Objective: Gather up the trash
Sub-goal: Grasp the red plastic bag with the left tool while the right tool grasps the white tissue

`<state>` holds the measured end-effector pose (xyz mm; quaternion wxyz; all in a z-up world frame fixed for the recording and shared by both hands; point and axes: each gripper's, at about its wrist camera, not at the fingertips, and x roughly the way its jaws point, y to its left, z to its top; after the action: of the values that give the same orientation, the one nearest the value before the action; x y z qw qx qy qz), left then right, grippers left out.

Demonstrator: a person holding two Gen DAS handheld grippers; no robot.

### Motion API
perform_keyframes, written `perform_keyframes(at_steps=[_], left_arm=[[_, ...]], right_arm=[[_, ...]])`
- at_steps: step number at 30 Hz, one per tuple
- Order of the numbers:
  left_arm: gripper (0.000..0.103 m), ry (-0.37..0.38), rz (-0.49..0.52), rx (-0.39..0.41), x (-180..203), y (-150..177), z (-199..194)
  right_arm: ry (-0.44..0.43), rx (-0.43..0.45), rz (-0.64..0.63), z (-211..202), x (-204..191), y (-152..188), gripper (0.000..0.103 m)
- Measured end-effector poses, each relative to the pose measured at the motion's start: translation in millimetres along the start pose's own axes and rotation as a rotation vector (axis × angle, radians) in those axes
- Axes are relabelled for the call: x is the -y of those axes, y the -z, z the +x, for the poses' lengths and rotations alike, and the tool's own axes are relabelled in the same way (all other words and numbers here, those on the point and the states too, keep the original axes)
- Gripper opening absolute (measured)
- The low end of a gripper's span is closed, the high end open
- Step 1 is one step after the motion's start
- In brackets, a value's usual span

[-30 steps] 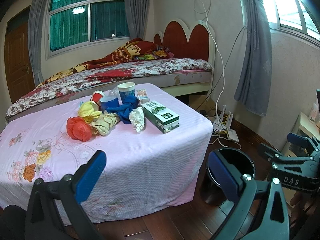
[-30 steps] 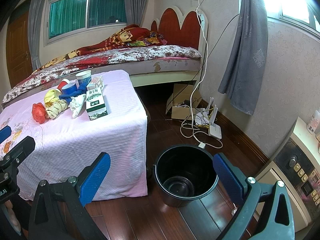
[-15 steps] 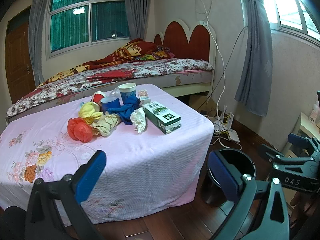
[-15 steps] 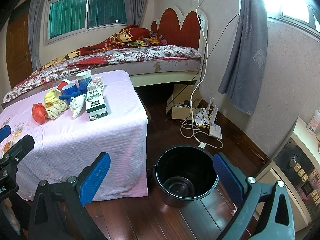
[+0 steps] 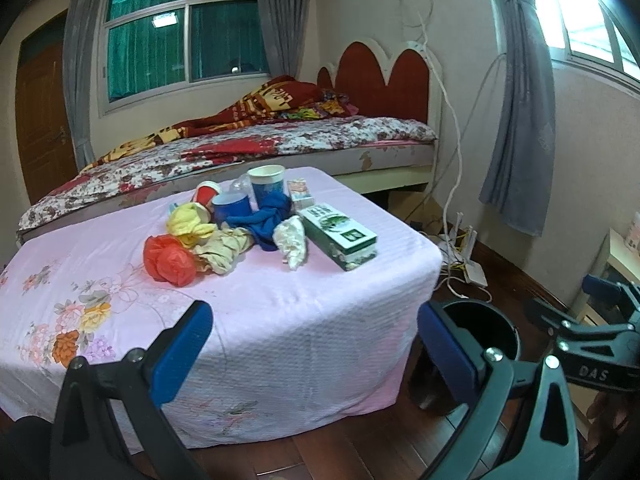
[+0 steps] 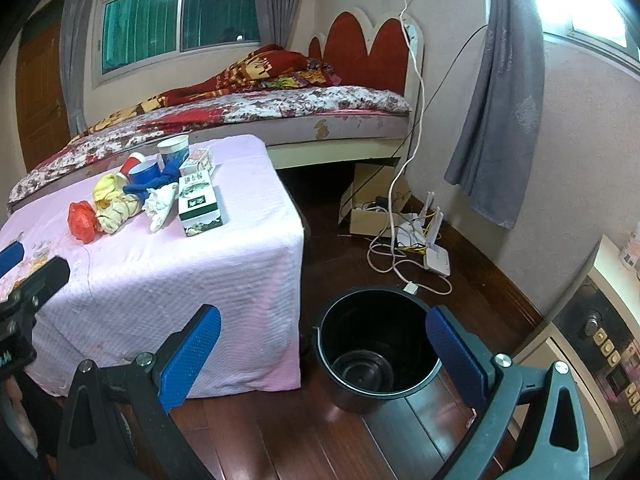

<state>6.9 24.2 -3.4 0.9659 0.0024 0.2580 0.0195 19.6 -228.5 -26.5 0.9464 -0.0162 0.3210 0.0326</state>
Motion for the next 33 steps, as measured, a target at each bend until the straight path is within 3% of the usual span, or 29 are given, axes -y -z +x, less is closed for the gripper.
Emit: perform_keyframes(at_steps=[14, 21, 24, 27, 33], left_arm=[[0.102, -0.116, -0.069, -0.017, -70.7, -17.6, 38.3], [0.102, -0.146, -0.118, -0.044, -112.3, -17.9, 65.4], [0.102, -0.152, -0.142, -0.046, -127.6, -16.7, 73.4], [0.101, -0.146, -0.166, -0.066, -142.5, -16.9, 86.8], [0.092, -0.144, -0.188, -0.092, -157.4, -22.1, 114.9]], right_arm=[[-0.186, -0.026, -0.081, 29.2, -50.6, -47.8, 0.103], [-0.219, -0.031, -0.185, 67.6, -93.1, -79.5, 0.102], [-0.248, -0.022, -0.204, 82.6, -112.2, -91.8, 0.093], [-0.288, -0.031, -0.225, 98.6, -133.4, -98.9, 0.076], [-0.363, -0.092, -0.275, 139.7, -185.1, -101.7, 0.064]])
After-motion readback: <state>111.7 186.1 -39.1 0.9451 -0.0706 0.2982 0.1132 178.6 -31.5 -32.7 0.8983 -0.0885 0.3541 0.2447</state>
